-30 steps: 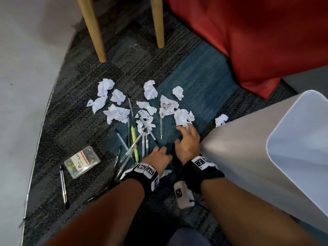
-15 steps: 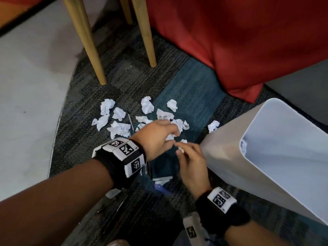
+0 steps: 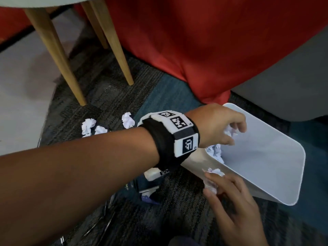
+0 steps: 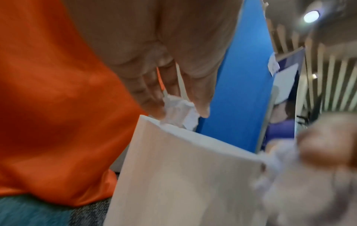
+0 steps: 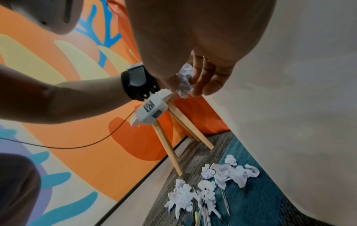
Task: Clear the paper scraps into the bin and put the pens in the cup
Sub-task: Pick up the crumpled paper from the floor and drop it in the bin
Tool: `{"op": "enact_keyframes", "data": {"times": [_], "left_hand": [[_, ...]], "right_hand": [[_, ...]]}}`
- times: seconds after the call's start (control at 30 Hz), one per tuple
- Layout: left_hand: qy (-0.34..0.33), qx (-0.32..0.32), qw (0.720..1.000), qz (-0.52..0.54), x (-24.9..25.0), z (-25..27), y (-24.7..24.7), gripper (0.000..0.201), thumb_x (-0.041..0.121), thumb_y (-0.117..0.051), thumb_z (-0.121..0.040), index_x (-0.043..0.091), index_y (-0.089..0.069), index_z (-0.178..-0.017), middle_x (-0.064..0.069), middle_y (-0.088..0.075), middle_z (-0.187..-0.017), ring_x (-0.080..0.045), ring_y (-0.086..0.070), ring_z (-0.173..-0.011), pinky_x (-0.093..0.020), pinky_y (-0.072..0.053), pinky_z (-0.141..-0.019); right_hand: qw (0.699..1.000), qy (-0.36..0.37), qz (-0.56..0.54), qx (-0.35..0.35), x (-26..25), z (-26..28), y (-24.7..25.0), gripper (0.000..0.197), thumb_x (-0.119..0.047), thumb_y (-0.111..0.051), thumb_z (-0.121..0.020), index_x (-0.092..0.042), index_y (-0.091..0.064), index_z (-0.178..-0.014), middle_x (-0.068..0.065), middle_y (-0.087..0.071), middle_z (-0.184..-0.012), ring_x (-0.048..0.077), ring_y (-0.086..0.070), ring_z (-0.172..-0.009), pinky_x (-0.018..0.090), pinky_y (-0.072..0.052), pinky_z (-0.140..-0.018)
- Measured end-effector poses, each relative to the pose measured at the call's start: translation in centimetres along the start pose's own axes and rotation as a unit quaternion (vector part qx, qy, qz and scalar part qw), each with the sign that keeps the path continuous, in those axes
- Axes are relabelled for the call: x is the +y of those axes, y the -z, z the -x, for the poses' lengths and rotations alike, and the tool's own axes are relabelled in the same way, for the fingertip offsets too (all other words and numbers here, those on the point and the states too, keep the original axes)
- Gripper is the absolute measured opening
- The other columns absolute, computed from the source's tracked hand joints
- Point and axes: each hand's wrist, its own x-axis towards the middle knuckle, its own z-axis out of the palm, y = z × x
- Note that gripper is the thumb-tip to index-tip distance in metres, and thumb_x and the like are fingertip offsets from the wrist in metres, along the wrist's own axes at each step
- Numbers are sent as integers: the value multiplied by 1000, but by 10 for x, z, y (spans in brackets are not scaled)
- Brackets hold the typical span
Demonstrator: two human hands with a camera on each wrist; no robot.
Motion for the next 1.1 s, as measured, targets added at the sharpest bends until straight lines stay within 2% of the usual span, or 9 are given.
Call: {"op": "enact_keyframes", "data": {"times": [0.1, 0.27, 0.4, 0.5, 0.57, 0.67, 0.83, 0.97, 1.1], "left_hand": [[-6, -40, 996, -79, -3, 0, -4, 40, 47, -63, -86, 35, -59, -123, 13, -63, -116, -11, -52, -109, -27, -41, -93], [-4, 30, 997, -74, -24, 28, 24, 29, 41, -54, -94, 29, -62, -119, 12, -66, -108, -13, -52, -105, -29, -40, -93], [37, 46, 994, -87, -58, 64, 49, 24, 39, -51, -95, 29, -64, -113, 16, -67, -106, -9, -53, -102, -34, -43, -93], [74, 51, 990, -108, -78, 93, 60, 23, 38, -51, -96, 30, -64, -112, 15, -67, -104, -5, -52, -97, -28, -42, -89], [96, 53, 987, -113, -90, 112, 63, 23, 38, -51, -96, 30, -65, -112, 15, -66, -102, -2, -49, -92, -24, -41, -86], [126, 46, 983, -121, -104, 144, 64, 23, 40, -49, -95, 30, -64, -110, 14, -66, -102, -3, -48, -91, -28, -43, -87], [212, 7, 963, -165, -132, 213, 50, 24, 43, -47, -95, 31, -62, -109, 10, -64, -101, -14, -53, -100, -35, -47, -86], [324, -28, 933, -156, -164, 276, 21, 18, 39, -49, -95, 30, -61, -106, 6, -63, -104, -18, -57, -100, -38, -49, -83], [411, -79, 898, -139, -198, 326, -20, 16, 41, -50, -94, 32, -58, -105, 8, -63, -106, -17, -59, -98, -35, -51, -83]], "right_hand": [[998, 5, 0, 62, -8, 3, 12, 35, -27, -69, -81, -48, -65, -109, -5, -53, -100, 7, -58, -86, 9, -40, -77], [991, -25, 68, 115, -7, -29, 41, 29, -39, -56, -87, -37, -59, -116, 0, -50, -94, 7, -51, -79, 9, -38, -75], [982, -88, 156, 56, 7, -61, 44, 32, -45, -54, -93, -42, -54, -124, -5, -49, -98, 6, -46, -84, 29, -44, -76], [960, -125, 242, -66, 23, -77, 44, 34, -65, -37, -91, -65, -38, -125, -2, -56, -104, 23, -52, -100, 49, -46, -89], [933, -167, 283, -148, 31, -79, 46, 48, -81, -17, -85, -70, -28, -130, 1, -58, -123, 29, -50, -118, 55, -40, -99], [940, -166, 268, -129, 25, -85, 45, 55, -82, -13, -84, -65, -30, -134, -1, -42, -148, 27, -36, -137, 58, -30, -109], [990, 20, 138, 23, -32, -85, 4, 33, -51, -35, -99, -33, -60, -111, -6, -57, -114, 18, -52, -111, 34, -42, -95], [989, 109, 41, -87, -62, -73, -70, 17, -31, -51, -95, -21, -66, -97, -12, -61, -92, 4, -53, -91, 12, -37, -85], [968, 74, 63, -230, -24, -69, -165, 18, -38, -54, -96, -25, -66, -92, -10, -66, -86, 9, -60, -80, 31, -51, -75]]}}
